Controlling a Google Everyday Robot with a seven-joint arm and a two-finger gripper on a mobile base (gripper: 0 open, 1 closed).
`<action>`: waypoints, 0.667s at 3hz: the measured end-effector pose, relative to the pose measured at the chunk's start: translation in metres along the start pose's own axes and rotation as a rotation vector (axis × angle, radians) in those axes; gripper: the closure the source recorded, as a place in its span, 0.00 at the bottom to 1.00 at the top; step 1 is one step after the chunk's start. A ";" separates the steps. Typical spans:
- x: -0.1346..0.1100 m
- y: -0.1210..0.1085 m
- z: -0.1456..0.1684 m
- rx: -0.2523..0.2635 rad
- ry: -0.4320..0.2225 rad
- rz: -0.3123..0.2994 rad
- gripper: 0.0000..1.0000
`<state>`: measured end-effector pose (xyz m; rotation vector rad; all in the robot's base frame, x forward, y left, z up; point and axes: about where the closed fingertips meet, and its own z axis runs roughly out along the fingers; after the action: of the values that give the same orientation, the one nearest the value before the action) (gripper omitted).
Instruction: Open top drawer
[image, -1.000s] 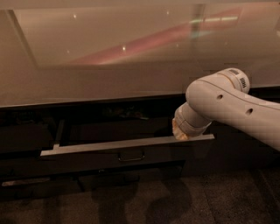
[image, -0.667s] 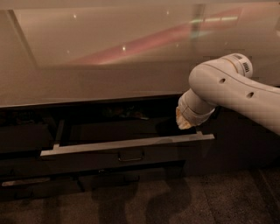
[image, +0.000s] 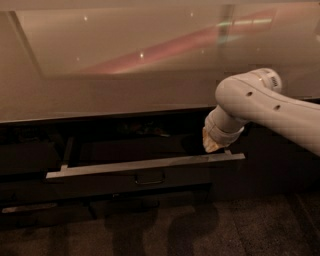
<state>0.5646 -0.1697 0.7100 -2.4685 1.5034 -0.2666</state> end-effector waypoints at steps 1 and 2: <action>0.009 0.007 0.030 -0.057 -0.032 0.027 1.00; 0.009 0.007 0.030 -0.058 -0.032 0.028 1.00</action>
Offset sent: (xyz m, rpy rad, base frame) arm 0.0058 -0.0073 -0.0252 0.0071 0.0574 -0.0164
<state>0.5709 -0.1780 0.6791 -2.4816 1.5523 -0.1802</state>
